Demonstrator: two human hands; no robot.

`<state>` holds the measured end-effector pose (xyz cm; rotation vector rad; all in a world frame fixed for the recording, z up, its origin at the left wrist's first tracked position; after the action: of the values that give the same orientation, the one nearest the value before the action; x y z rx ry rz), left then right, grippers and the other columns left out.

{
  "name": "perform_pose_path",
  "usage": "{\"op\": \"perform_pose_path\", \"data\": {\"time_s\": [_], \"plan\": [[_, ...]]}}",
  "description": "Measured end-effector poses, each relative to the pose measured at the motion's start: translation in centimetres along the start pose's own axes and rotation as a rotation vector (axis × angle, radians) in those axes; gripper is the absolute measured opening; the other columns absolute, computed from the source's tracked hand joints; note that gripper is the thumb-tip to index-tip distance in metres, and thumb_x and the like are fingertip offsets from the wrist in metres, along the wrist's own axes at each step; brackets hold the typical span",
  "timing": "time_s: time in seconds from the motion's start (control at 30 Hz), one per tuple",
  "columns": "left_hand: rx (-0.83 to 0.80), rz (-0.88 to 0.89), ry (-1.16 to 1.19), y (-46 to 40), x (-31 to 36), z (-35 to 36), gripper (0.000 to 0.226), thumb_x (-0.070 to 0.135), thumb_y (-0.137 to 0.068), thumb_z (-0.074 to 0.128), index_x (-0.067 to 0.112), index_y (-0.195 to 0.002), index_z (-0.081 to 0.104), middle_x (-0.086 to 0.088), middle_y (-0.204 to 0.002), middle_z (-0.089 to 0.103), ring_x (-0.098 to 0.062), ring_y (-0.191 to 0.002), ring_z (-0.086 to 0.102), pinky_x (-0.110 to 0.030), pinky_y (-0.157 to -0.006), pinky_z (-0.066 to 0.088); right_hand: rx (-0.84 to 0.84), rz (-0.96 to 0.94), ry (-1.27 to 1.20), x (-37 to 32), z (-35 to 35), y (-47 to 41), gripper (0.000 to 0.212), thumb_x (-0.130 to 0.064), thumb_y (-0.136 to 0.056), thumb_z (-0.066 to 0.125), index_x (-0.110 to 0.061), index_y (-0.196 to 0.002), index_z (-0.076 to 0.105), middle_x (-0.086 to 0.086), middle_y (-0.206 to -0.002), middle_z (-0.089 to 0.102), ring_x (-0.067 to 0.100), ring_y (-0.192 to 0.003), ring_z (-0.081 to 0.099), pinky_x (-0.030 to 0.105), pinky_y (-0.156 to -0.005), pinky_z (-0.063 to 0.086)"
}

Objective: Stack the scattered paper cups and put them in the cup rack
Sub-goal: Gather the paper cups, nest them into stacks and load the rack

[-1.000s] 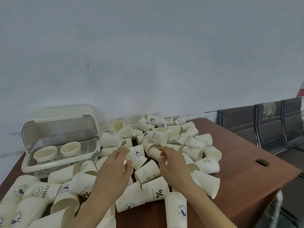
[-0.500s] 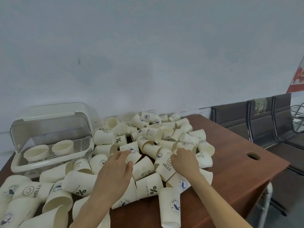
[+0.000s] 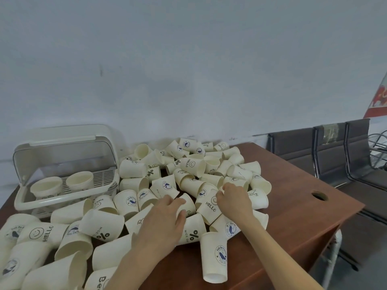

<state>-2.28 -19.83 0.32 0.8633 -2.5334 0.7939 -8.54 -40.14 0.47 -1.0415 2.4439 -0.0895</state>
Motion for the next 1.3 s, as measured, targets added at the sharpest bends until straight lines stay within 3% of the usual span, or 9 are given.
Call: {"op": "perform_pose_path", "data": {"time_s": [0.17, 0.3, 0.47, 0.67, 0.83, 1.03, 1.1, 1.17, 1.3], "plan": [[-0.130, 0.078, -0.060, 0.6, 2.8, 2.9, 0.032, 0.037, -0.099, 0.037, 0.030, -0.122, 0.057, 0.009, -0.102, 0.044, -0.011, -0.102, 0.044, -0.025, -0.091, 0.036, 0.000, 0.014, -0.007, 0.0, 0.0, 0.0, 0.043, -0.025, -0.093, 0.043, -0.007, -0.132, 0.048, 0.011, -0.103, 0.064, 0.032, -0.101, 0.057, 0.033, -0.071, 0.040], [-0.229, 0.103, -0.142, 0.4, 3.9, 5.3, 0.033, 0.036, -0.099, 0.035, 0.025, -0.120, 0.058, 0.003, -0.112, 0.049, -0.016, -0.109, 0.043, -0.028, -0.095, 0.033, -0.012, 0.020, -0.016, -0.1, 0.2, 0.0, 0.032, -0.024, -0.091, 0.042, -0.005, -0.114, 0.055, 0.012, -0.100, 0.063, 0.032, -0.098, 0.057, 0.034, -0.072, 0.043], [-0.305, 0.140, -0.255, 0.2, 4.3, 7.0, 0.038, 0.036, -0.098, 0.034, 0.019, -0.120, 0.061, -0.004, -0.115, 0.052, -0.022, -0.113, 0.044, -0.034, -0.100, 0.033, -0.002, 0.031, -0.014, -0.1, 0.6, 0.0, 0.044, -0.024, -0.090, 0.042, -0.002, -0.127, 0.050, 0.009, -0.096, 0.060, 0.028, -0.089, 0.051, 0.032, -0.070, 0.038], [-0.310, 0.146, -0.282, 0.2, 4.5, 7.4, 0.041, 0.037, -0.099, 0.031, 0.018, -0.115, 0.064, -0.004, -0.112, 0.051, -0.022, -0.109, 0.044, -0.034, -0.098, 0.033, 0.002, 0.023, -0.019, -0.1, 0.9, 0.0, 0.045, -0.024, -0.091, 0.042, -0.003, -0.130, 0.048, 0.011, -0.104, 0.062, 0.031, -0.100, 0.055, 0.032, -0.070, 0.037], [-0.316, 0.113, -0.232, 0.3, 4.8, 6.7, 0.034, 0.035, -0.098, 0.035, 0.014, -0.100, 0.062, -0.005, -0.104, 0.050, -0.023, -0.103, 0.045, -0.035, -0.095, 0.035, 0.005, 0.025, -0.013, 0.1, 1.1, -0.1, 0.041, -0.022, -0.088, 0.042, 0.001, -0.121, 0.052, 0.006, -0.083, 0.054, 0.027, -0.079, 0.047, 0.032, -0.065, 0.037], [-0.320, 0.074, -0.164, 0.2, 5.6, 5.0, 0.034, 0.031, -0.098, 0.038, 0.008, -0.090, 0.062, -0.007, -0.097, 0.049, -0.024, -0.098, 0.046, -0.034, -0.090, 0.037, -0.025, 0.038, -0.023, 0.0, 1.4, 0.0, 0.034, -0.021, -0.087, 0.042, -0.002, -0.113, 0.053, 0.011, -0.084, 0.057, 0.028, -0.076, 0.046, 0.033, -0.064, 0.037], [-0.307, 0.067, -0.135, 0.2, 5.8, 4.4, 0.035, 0.031, -0.099, 0.038, 0.008, -0.090, 0.063, -0.006, -0.093, 0.047, -0.024, -0.097, 0.047, -0.033, -0.087, 0.037, -0.034, 0.035, -0.027, -0.2, 1.4, 0.2, 0.013, -0.019, -0.085, 0.041, -0.017, -0.097, 0.044, 0.007, -0.077, 0.050, 0.027, -0.073, 0.044, 0.035, -0.064, 0.038], [-0.282, 0.064, -0.105, 0.2, 5.8, 3.7, 0.037, 0.032, -0.099, 0.038, 0.008, -0.091, 0.065, -0.003, -0.090, 0.044, -0.023, -0.095, 0.047, -0.032, -0.084, 0.037, -0.038, 0.034, -0.039, -0.4, 1.5, 0.2, 0.015, -0.018, -0.082, 0.041, -0.020, -0.094, 0.032, 0.005, -0.073, 0.047, 0.026, -0.070, 0.041, 0.034, -0.062, 0.037], [-0.230, 0.063, -0.068, 0.4, 5.5, 2.1, 0.035, 0.031, -0.098, 0.039, 0.011, -0.092, 0.066, 0.000, -0.090, 0.044, -0.019, -0.091, 0.046, -0.029, -0.075, 0.029, -0.013, 0.023, -0.054, -0.7, 1.5, 0.2, 0.013, -0.016, -0.082, 0.043, -0.018, -0.091, 0.034, 0.004, -0.070, 0.047, 0.025, -0.068, 0.041, 0.032, -0.060, 0.034]]}}
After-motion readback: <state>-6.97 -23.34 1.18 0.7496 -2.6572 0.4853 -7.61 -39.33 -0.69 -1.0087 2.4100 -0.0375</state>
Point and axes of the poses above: each hand's wrist, its own y-axis away from the middle knuckle, its own z-axis out of the palm, x = y × z, the point moved 2 cm from there along -y, towards the middle knuckle
